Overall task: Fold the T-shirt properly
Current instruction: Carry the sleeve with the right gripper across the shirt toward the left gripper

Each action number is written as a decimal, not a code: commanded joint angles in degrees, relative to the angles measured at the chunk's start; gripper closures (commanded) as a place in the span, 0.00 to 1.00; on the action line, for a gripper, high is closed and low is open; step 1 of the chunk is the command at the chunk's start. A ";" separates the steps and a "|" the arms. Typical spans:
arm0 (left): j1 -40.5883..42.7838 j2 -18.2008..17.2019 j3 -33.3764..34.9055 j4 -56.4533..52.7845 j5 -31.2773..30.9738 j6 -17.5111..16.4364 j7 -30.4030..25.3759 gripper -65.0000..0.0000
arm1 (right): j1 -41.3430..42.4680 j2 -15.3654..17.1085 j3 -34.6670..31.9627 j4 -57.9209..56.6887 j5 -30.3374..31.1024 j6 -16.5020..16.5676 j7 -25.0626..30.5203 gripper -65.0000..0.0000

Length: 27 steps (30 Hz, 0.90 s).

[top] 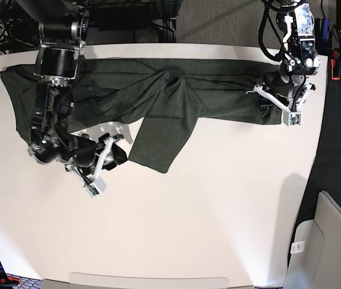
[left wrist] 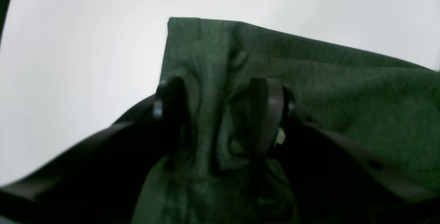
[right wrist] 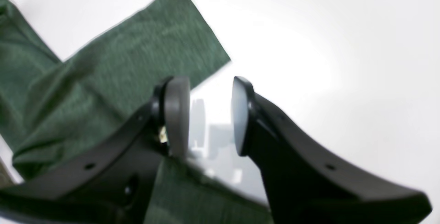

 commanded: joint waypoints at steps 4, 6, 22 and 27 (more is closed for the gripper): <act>-0.46 -0.35 -0.64 1.34 -0.01 0.04 -1.53 0.54 | 3.58 -2.91 -0.68 -2.46 -2.98 0.17 1.42 0.65; -0.46 -0.35 -1.78 1.42 -0.01 0.04 -2.06 0.53 | 4.20 -3.88 -1.73 -3.78 -5.88 0.17 1.59 0.58; -0.63 0.97 -8.20 1.34 0.08 0.13 -5.75 0.35 | 4.20 -5.02 -8.50 -16.44 -7.63 0.17 9.42 0.49; -1.69 1.15 -11.89 1.34 0.08 0.13 -9.18 0.35 | 3.93 -5.63 -13.42 -17.06 -7.55 0.17 9.33 0.50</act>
